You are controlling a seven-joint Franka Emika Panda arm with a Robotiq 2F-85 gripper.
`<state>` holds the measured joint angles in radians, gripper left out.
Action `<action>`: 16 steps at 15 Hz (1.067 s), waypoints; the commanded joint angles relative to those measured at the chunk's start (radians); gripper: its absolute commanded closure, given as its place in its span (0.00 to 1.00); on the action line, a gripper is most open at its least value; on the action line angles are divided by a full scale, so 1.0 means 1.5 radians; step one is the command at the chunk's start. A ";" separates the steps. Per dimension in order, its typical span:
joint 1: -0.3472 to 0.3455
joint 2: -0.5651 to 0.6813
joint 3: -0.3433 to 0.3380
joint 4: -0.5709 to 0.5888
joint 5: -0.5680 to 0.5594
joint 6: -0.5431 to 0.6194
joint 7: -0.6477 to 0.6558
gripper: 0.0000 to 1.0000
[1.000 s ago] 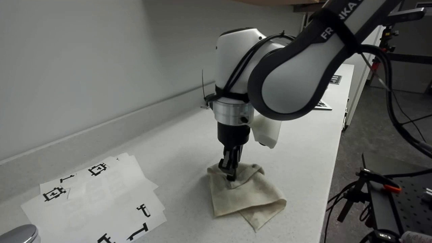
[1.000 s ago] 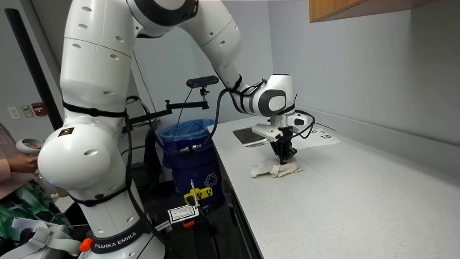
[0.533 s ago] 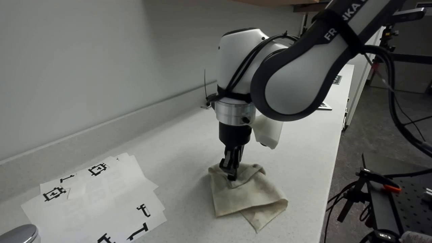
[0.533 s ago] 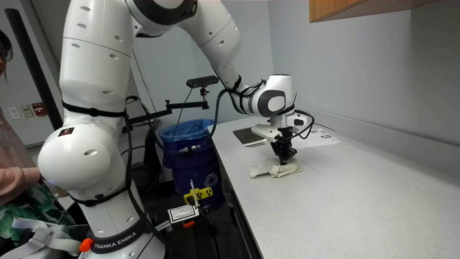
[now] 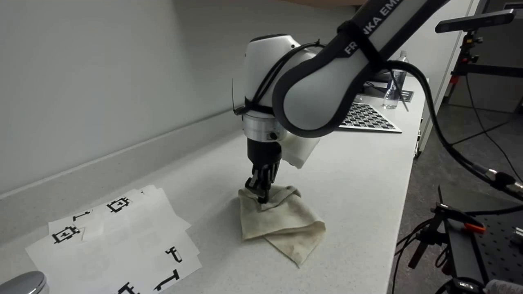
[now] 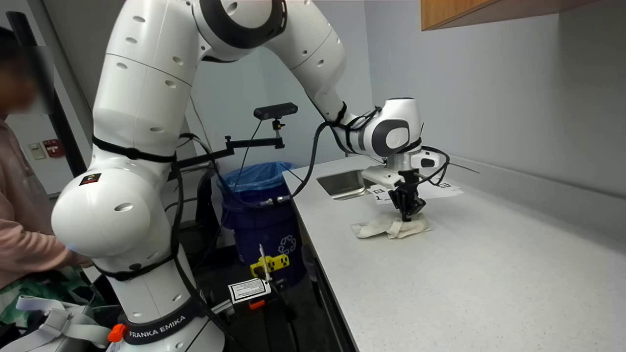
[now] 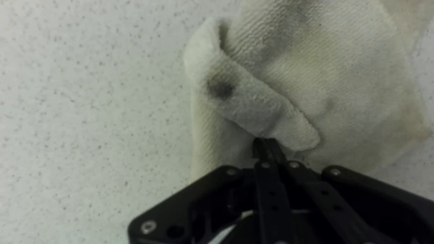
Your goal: Wipe the counter using the cloth
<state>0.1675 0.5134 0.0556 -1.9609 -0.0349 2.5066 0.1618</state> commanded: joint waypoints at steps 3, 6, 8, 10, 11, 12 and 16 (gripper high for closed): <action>0.008 0.107 -0.025 0.172 -0.011 -0.068 0.022 1.00; 0.008 0.148 -0.035 0.258 -0.011 -0.094 0.029 1.00; 0.011 0.175 -0.044 0.318 -0.015 -0.109 0.038 1.00; 0.013 0.203 -0.051 0.378 -0.018 -0.119 0.045 1.00; 0.011 0.216 -0.051 0.408 -0.016 -0.128 0.048 1.00; 0.010 0.227 -0.052 0.433 -0.016 -0.135 0.051 1.00; 0.003 0.242 -0.047 0.488 -0.006 -0.164 0.050 1.00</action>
<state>0.1682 0.8286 -0.0095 -1.3375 -0.0482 2.3200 0.2185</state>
